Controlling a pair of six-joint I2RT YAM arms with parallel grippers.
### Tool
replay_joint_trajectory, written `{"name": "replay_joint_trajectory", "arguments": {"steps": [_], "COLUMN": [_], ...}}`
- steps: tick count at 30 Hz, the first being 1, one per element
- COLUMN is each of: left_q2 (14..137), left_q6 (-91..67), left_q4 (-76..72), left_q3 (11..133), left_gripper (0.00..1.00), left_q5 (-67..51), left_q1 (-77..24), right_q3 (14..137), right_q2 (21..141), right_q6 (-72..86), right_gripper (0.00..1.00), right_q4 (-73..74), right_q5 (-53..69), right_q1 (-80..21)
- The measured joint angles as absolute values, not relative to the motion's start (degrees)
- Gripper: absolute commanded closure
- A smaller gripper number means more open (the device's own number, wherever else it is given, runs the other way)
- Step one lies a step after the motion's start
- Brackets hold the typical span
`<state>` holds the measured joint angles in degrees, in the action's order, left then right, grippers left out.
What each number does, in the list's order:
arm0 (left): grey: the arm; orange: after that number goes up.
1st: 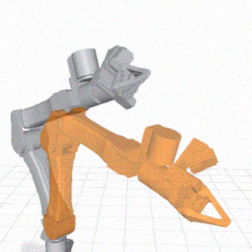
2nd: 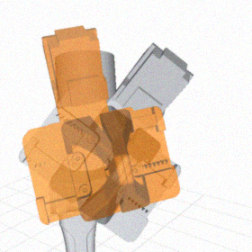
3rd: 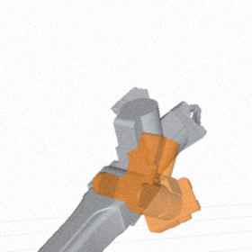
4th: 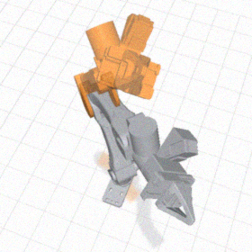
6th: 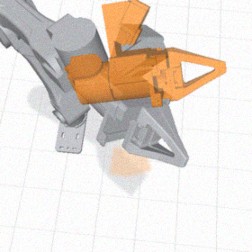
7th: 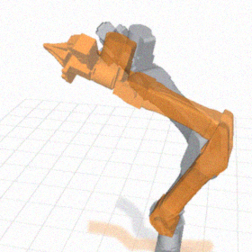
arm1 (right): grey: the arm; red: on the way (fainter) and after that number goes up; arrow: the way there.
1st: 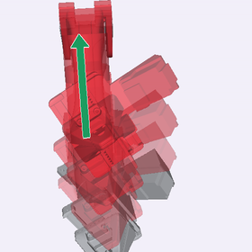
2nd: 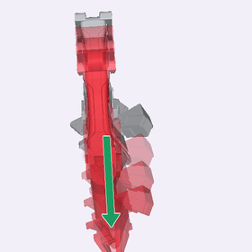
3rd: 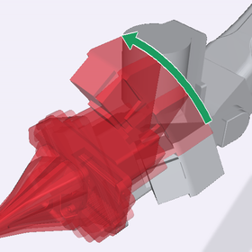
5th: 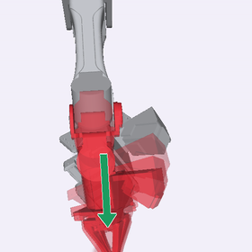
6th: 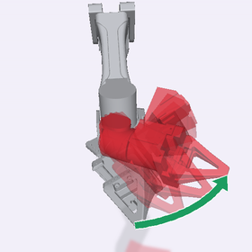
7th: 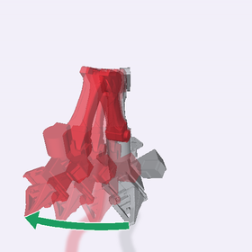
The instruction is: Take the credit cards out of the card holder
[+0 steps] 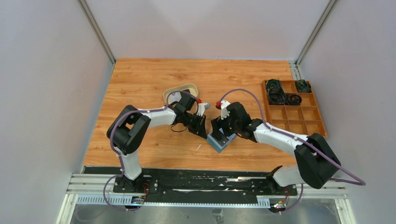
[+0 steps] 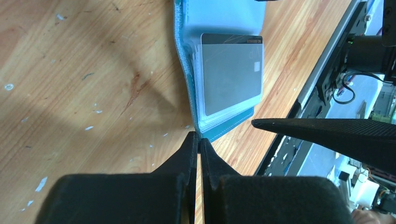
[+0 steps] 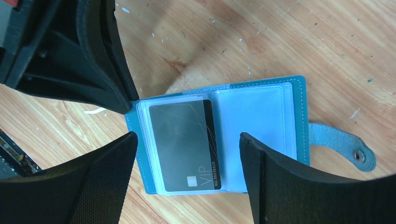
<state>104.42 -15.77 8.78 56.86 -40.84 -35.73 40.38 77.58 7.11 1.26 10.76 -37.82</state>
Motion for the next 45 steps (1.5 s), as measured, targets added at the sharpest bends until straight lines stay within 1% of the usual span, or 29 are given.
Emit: {"name": "replay_joint_trajectory", "arguments": {"steps": [12, 20, 21, 23, 26, 31, 34, 35, 38, 45], "left_q2": [104.40, 104.31, 104.22, 104.01, 103.55, 103.24, 102.08, 101.65, 100.01, 98.17], "left_q6": [-13.43, -12.16, -12.05, -11.86, -11.44, -11.20, -12.56, -12.95, -15.27, -21.47], "left_q4": [10.85, 11.92, 12.14, 12.43, 12.69, 12.99, 12.12, 11.66, 8.99, 1.08], "left_q3": [56.77, 56.77, 56.77, 56.77, 56.77, 56.25, 55.18, 54.81, 53.23, 48.90], "left_gripper": [1.00, 1.00, 1.00, 1.00, 1.00, 1.00, 0.86, 0.85, 0.74, 0.52], "left_q5": [-40.95, -40.95, -40.95, -40.95, -40.91, -40.18, -39.53, -39.33, -38.52, -37.43], "left_q1": [-34.65, -34.63, -34.61, -34.61, -34.57, -34.00, -32.97, -32.69, -31.94, -31.77], "right_q3": [40.34, 40.34, 40.34, 40.34, 40.42, 40.45, 40.40, 40.32, 39.72, 38.24], "right_q2": [83.05, 84.73, 84.90, 85.27, 86.04, 87.00, 87.15, 87.18, 87.22, 87.22], "right_q6": [7.94, 8.95, 9.10, 9.39, 10.24, 11.55, 12.78, 13.13, 15.00, 20.08], "right_gripper": [0.21, 0.22, 0.24, 0.31, 0.45, 0.47, 0.51, 0.51, 0.51, 0.52], "right_q4": [-0.36, -1.87, -1.96, -2.15, -2.63, -3.66, -4.32, -4.67, -5.61, -8.93], "right_q5": [16.01, 16.58, 16.58, 16.62, 16.97, 18.00, 18.06, 18.04, 17.96, 17.26], "right_q1": [-37.80, -37.80, -37.80, -37.78, -37.52, -37.23, -37.23, -37.23, -37.21, -37.19]}}
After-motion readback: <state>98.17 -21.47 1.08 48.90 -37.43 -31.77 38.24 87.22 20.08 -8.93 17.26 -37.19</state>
